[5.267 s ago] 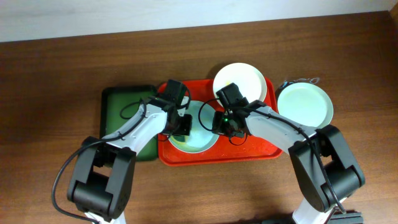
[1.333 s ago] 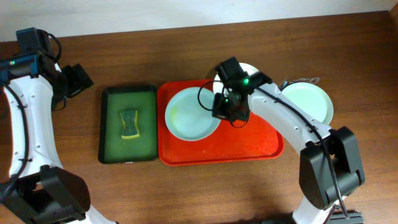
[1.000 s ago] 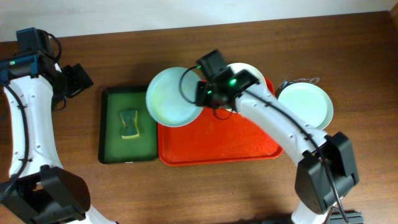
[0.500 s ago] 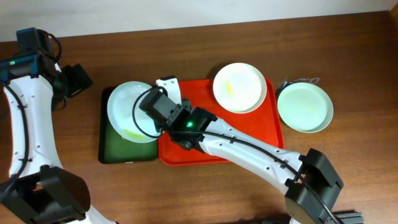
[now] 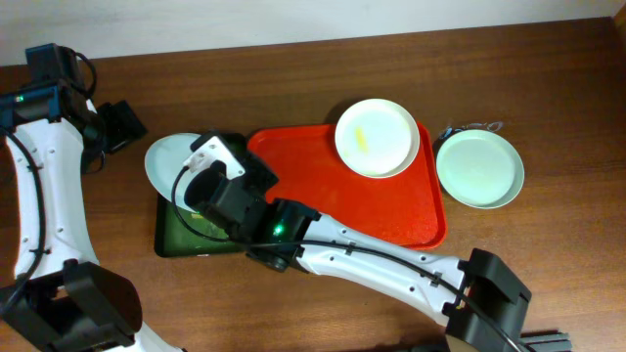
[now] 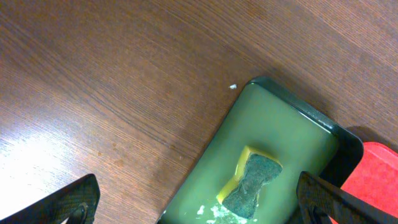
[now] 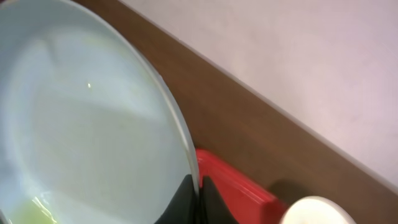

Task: Clean dirty plates on tray and stack at the side
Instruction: 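Tilt the held plate over the green tray to drain it, then carry the plate right and lower it onto the cleaned plate, then release the plate and move the right gripper to the cream plate, then drag the cream plate toward the red tray center with the right gripper, then release the cream plate and raise the right gripper away right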

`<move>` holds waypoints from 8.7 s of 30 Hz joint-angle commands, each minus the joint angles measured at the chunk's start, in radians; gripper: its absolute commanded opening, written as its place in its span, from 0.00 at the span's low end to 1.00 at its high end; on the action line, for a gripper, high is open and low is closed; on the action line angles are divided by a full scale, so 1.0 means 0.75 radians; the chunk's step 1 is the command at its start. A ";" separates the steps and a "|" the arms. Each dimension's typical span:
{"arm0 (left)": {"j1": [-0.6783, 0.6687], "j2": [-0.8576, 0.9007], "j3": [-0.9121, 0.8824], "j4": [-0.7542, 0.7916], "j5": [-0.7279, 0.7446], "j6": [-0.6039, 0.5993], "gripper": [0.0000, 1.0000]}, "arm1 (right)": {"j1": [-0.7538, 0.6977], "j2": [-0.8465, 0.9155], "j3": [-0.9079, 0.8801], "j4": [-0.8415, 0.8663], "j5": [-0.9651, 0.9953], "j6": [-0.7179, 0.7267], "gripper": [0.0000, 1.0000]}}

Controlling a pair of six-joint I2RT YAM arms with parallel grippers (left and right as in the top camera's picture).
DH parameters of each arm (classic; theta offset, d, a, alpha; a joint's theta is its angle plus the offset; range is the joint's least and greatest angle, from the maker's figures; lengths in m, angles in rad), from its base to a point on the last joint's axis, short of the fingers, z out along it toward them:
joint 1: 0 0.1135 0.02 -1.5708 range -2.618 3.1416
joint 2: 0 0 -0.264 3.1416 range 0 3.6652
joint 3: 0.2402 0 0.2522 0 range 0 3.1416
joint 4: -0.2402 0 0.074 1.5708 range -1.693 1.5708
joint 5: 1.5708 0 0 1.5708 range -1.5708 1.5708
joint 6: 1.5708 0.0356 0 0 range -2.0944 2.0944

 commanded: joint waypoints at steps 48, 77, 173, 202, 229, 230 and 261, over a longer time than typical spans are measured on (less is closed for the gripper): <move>0.006 -0.008 0.013 -0.002 0.001 -0.018 0.99 | -0.040 0.001 0.022 -0.152 0.066 0.336 0.04; 0.006 -0.008 0.013 -0.002 0.001 -0.018 0.99 | -2.003 -0.190 -0.174 -1.038 -0.937 0.548 0.04; 0.006 -0.008 0.013 -0.002 0.001 -0.018 0.99 | -1.154 -0.007 -0.449 -0.704 -1.338 0.593 0.04; 0.006 -0.008 0.013 -0.002 0.001 -0.018 0.99 | -0.981 0.024 -0.457 -0.678 -1.089 0.604 0.23; 0.006 -0.008 0.013 -0.002 0.001 -0.018 0.99 | -1.219 0.025 0.152 -1.255 -1.139 0.467 1.00; 0.006 -0.008 0.013 -0.002 0.001 -0.018 0.99 | -1.272 0.025 0.206 -1.287 -1.163 0.467 0.99; 0.006 -0.008 0.013 -0.001 0.002 -0.019 0.99 | -1.393 0.026 -0.185 -1.195 -1.310 0.408 0.98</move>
